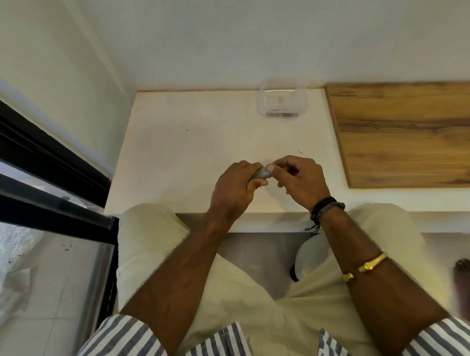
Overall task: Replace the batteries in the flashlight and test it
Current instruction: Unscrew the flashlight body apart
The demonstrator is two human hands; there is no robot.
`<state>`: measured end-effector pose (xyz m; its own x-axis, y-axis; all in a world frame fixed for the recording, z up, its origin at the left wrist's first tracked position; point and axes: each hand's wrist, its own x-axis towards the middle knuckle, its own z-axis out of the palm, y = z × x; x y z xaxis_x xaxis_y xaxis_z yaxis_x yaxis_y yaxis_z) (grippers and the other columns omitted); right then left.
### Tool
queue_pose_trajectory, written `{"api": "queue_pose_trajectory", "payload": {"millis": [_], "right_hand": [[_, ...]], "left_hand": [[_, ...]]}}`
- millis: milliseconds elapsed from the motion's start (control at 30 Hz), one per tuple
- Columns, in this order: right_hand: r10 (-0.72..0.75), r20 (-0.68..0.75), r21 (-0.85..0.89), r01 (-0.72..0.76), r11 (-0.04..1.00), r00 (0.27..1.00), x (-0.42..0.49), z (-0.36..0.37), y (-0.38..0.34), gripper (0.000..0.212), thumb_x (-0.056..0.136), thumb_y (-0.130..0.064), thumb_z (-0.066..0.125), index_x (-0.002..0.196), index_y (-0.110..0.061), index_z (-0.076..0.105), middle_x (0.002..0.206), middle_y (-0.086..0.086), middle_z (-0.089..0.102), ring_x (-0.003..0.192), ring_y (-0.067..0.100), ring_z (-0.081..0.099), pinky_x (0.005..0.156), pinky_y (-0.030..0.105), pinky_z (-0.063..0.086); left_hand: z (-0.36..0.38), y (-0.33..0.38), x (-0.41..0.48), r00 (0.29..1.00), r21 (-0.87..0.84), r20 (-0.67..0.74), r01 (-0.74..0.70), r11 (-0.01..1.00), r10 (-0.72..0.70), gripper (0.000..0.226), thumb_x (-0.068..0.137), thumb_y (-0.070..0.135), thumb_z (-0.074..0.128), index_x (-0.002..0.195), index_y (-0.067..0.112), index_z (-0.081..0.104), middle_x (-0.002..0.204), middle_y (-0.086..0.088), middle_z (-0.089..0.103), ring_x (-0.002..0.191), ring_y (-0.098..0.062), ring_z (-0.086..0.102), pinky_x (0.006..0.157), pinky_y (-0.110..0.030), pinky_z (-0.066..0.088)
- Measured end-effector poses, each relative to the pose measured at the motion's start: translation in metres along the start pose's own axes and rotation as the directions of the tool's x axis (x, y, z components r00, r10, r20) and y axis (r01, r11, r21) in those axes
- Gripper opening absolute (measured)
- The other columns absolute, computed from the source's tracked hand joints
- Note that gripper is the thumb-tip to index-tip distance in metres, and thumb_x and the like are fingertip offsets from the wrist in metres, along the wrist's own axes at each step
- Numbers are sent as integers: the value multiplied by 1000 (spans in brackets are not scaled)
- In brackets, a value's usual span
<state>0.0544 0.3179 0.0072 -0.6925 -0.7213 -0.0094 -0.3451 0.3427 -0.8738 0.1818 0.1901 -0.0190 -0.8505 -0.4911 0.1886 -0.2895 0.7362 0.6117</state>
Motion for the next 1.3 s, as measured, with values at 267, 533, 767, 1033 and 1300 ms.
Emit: {"api": "queue_pose_trajectory", "payload": {"millis": [267,533,767,1033,1300], "right_hand": [[-139,61,65,136,989,988,0,-7,-2,27,83,2,77,105,-14,76,107,0,73,98,13,67,84,38,61],[13,2,11,-13,1000,1000,0,-3,-1,14,93,-43,69,100,-31,72,84,-16,71,71,6,71,61,18,54],[-128,53,30,126,992,990,0,-7,-2,23,85,0,77,105,-11,76,103,0,73,92,13,68,83,29,58],[4,1,9,-4,1000,1000,0,-4,-1,23,91,-40,72,109,-27,72,94,-13,72,83,10,71,69,28,61],[-112,39,20,112,994,993,0,-8,-3,21,85,-7,79,103,-18,76,98,-5,73,85,14,68,80,33,60]], "left_hand": [[-2,2,0,1000,-9,-5,-1,1000,1,29,98,34,57,119,16,65,102,-5,69,87,-20,58,78,-34,49],[-1,2,0,1000,-1,0,-2,1000,2,30,98,34,56,120,15,64,102,-4,69,88,-17,57,79,-31,47],[1,0,0,1000,0,4,9,1000,-9,32,97,35,57,122,16,64,103,-5,69,87,-19,58,79,-33,49],[0,3,-1,1000,-6,7,7,1000,-7,33,97,34,57,123,14,64,105,-5,69,89,-19,58,80,-34,50],[-3,2,0,999,-15,28,27,1000,-27,32,98,33,56,123,14,64,106,-6,69,90,-20,58,82,-36,51]]}}
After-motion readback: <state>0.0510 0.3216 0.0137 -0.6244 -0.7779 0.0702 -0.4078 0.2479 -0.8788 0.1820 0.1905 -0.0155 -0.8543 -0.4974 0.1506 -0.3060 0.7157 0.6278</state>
